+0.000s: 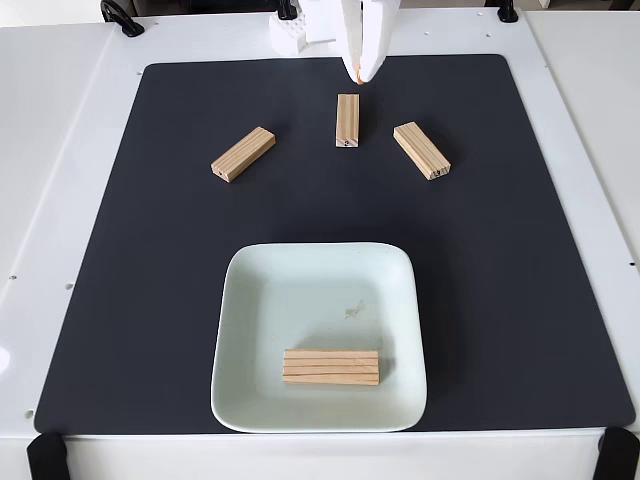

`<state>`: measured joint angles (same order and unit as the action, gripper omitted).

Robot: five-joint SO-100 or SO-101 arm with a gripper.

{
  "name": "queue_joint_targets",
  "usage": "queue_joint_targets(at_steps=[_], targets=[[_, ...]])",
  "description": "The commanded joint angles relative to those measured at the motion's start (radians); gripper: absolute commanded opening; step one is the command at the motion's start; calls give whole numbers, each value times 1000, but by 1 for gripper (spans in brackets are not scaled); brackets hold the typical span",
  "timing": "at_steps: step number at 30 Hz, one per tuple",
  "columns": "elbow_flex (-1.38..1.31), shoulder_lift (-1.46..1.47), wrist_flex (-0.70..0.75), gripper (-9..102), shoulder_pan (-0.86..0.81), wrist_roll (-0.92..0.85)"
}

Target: Pick up the wooden block and place them on the plate.

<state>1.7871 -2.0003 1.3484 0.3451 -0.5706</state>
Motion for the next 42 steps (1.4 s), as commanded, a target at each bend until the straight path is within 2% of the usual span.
queue_joint_targets(at_steps=[1,6,11,20,25,29,36,42], targets=[[44,-94,75,0,11,-204],[272,-244,69,0,9,-233],[443,-339,-18,0,9,-235],[499,-347,-44,0,5,-465],[568,-318,-229,0,8,-551],[634,-270,-341,0,17,-566],[756,-270,-353,0,78,-523],[755,-270,-354,1,77,-532]])
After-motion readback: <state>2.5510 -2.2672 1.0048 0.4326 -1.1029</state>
